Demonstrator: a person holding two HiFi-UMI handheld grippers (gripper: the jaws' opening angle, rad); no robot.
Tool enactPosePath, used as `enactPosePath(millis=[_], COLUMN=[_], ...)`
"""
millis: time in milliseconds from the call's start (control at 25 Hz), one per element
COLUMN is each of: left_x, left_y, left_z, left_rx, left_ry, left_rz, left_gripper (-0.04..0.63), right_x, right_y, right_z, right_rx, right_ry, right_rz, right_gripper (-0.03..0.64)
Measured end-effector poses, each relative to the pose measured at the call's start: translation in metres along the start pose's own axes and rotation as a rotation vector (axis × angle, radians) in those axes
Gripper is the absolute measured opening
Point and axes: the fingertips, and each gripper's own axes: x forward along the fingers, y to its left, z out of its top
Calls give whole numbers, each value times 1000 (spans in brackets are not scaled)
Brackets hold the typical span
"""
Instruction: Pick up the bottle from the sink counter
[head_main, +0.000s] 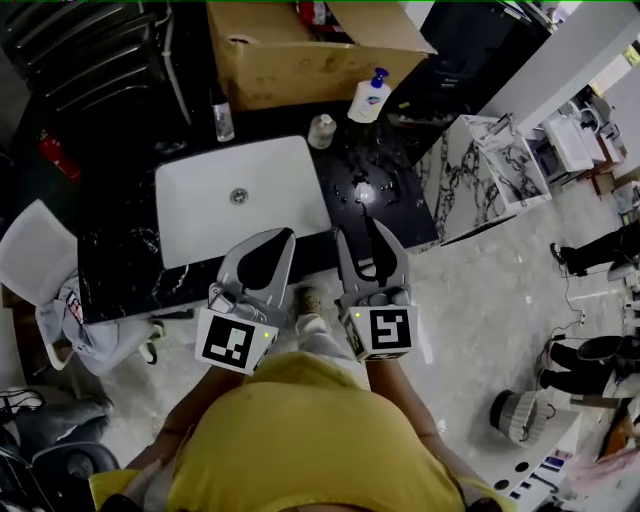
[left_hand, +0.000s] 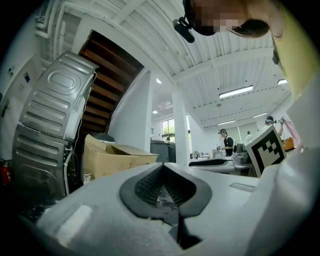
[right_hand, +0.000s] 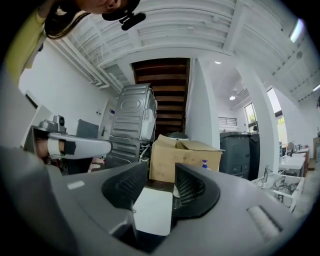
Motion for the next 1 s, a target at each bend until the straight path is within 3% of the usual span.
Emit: enactPosePath(millis=[440, 680, 1000], left_x=[114, 140, 155], left_y=[30, 44, 66], left_z=[-15, -32, -45], left_rx=[31, 40, 55], left_ry=[15, 46, 85], left_rz=[127, 167, 163], left_gripper=[5, 6, 6], right_x=[100, 134, 170], right_y=[-79, -88, -92], right_z=[-45, -62, -82], right_rx=[-2, 6, 5], right_ry=[82, 84, 92], right_rz=[169, 222, 240], right_gripper=[210, 218, 221])
